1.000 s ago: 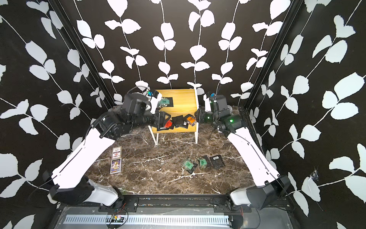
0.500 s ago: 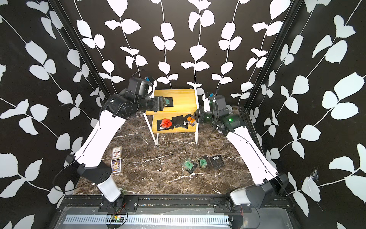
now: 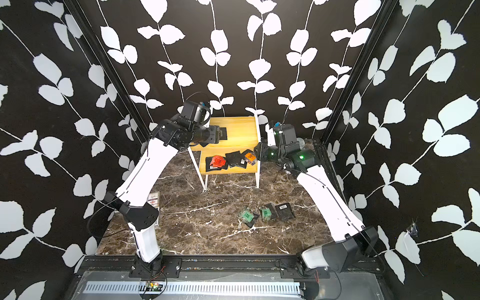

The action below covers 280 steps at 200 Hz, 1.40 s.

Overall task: Remove the tea bags from the shelf
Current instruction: Pick up the tea bag from the shelf.

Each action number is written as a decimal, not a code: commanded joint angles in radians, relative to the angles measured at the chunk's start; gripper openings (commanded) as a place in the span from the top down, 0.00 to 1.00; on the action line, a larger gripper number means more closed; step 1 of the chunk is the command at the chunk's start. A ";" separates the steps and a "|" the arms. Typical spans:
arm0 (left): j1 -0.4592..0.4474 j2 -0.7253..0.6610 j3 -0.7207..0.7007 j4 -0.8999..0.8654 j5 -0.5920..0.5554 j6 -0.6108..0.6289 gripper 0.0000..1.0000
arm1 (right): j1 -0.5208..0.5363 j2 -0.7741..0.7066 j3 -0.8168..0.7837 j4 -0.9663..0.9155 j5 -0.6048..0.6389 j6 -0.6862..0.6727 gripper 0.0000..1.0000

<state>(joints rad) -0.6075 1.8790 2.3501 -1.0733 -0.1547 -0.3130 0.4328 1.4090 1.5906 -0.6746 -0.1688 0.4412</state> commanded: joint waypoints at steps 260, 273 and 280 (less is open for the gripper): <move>-0.017 -0.035 -0.075 0.021 0.009 0.030 0.74 | -0.007 0.004 -0.030 0.071 0.000 0.016 0.53; -0.018 -0.034 -0.073 0.022 0.009 0.034 0.80 | -0.008 0.001 -0.031 0.072 0.001 0.016 0.53; -0.017 -0.034 -0.073 0.021 0.009 0.037 0.83 | -0.009 0.001 -0.032 0.072 0.001 0.017 0.53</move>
<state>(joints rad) -0.6167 1.8645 2.2879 -1.0245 -0.1631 -0.2893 0.4309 1.4128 1.5883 -0.6399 -0.1692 0.4461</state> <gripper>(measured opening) 0.202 0.472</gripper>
